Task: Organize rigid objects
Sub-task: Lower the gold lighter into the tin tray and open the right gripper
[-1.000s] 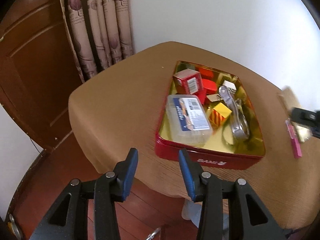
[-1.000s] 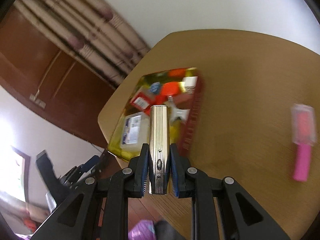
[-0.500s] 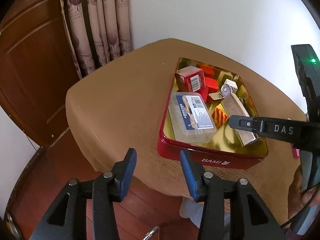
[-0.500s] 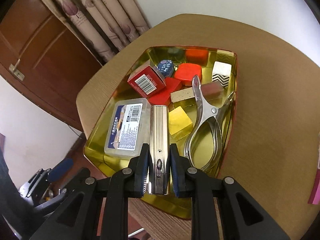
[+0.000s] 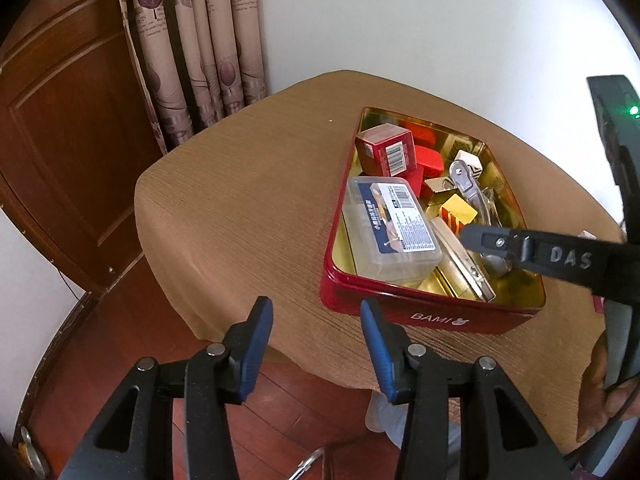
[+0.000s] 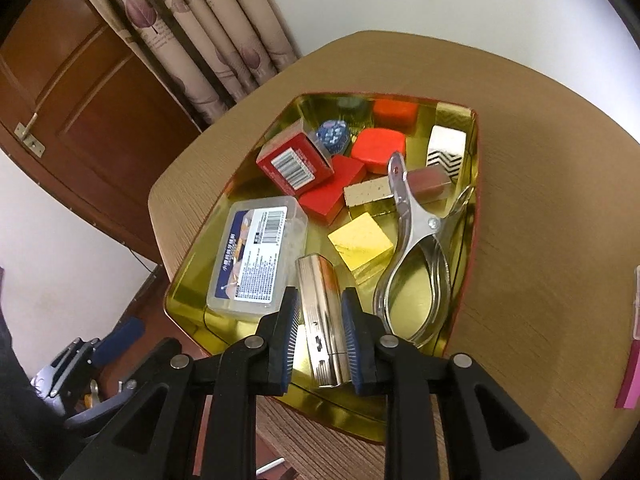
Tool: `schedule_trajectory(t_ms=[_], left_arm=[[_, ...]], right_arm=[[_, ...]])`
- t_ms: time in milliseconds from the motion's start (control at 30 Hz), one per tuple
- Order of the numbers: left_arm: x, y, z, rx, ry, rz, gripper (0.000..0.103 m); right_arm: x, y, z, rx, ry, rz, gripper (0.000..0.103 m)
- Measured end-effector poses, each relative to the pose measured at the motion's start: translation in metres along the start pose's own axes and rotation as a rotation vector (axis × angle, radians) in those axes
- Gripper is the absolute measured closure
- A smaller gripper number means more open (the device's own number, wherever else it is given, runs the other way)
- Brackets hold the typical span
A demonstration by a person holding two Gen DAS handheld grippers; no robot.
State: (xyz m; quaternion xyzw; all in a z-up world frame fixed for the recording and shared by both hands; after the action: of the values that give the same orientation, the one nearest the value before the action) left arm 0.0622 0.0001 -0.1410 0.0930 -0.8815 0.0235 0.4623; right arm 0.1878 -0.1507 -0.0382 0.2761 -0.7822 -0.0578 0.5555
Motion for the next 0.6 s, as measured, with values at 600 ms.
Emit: schedule_trajectory(t_ms=[600], left_arm=[[0.005, -0.006, 0.005, -0.014, -0.001, -0.002, 0.056]], right_arm=[[0.162, -0.215, 0.114, -0.297, -0.198, 0.370, 0.060]])
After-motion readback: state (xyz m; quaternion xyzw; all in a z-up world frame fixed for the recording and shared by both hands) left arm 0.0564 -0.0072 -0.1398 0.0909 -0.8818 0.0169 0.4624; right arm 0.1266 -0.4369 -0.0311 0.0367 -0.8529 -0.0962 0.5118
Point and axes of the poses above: each gripper's, at about its wrist camera, not at the fingertips, and x roughly against the way its jaws point, y to its left, z to its underside, the point moved 10 cm from there along -x, roughly the way its jaws point, and after that the axes turned 4 degrees about -z, right-handed, at the moved point
